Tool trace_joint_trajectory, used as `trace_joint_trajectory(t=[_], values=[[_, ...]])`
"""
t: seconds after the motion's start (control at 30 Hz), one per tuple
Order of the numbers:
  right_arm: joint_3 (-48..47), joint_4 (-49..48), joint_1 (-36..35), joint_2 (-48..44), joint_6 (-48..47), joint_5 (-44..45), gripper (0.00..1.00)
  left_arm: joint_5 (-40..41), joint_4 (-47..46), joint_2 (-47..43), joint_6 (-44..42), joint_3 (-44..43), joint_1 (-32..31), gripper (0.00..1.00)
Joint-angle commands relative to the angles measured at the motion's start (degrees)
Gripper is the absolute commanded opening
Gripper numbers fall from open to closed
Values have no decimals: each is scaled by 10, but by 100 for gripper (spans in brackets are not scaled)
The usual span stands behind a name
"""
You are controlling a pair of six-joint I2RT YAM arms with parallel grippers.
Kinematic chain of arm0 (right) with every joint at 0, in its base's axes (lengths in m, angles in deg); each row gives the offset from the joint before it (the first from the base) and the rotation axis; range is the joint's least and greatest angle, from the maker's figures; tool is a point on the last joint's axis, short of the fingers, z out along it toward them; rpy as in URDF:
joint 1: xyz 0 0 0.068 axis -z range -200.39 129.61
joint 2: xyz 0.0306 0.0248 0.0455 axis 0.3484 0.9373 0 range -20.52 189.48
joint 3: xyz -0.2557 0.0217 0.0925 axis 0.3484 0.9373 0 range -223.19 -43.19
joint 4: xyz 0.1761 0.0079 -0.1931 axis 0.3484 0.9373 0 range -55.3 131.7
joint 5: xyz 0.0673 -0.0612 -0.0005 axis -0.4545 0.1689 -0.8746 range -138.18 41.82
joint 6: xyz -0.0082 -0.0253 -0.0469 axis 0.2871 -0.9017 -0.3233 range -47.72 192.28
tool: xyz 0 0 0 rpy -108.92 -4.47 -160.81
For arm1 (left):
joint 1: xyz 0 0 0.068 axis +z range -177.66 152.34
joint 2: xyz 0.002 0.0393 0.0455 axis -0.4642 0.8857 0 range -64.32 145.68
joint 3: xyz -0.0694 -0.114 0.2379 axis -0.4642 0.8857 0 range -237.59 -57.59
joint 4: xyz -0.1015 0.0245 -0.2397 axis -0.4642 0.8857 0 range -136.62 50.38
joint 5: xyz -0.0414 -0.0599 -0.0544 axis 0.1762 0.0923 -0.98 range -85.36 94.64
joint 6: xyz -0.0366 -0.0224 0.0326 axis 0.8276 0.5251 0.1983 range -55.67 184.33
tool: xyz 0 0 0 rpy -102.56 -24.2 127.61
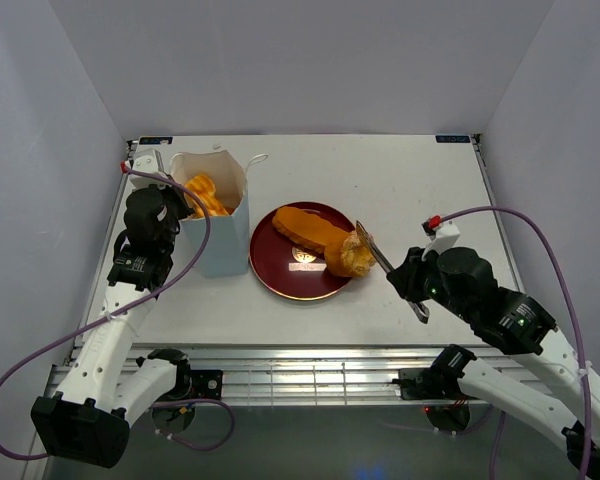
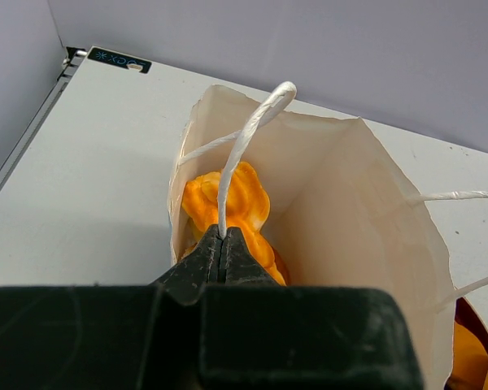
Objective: Place the fake bread into the paper bag
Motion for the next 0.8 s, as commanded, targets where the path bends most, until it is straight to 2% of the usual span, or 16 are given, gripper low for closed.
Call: trace_joint_trajectory(t=[0.0,0.17,0.27,0.37,0.5,0.77], values=[[34,22,-3,-21,55,20,8,-11,-1,-10,3,-10,3,0],[74,23,-3,-26,69,21,8,-11,-2,-9,3,-10,1,0],[95,9,-3,-4,68,-11,8,-12,-2,-8,3,-9,1,0],[118,-55,-3,6,56,-78,8,-12,0,-8,3,-10,1,0],[112,-119,-3,36,19,-171,8,-9,0,-8,3,-10,1,0],[88,-170,-3,90,-23,-194,8,-5,0,-8,1,-10,-2,0]])
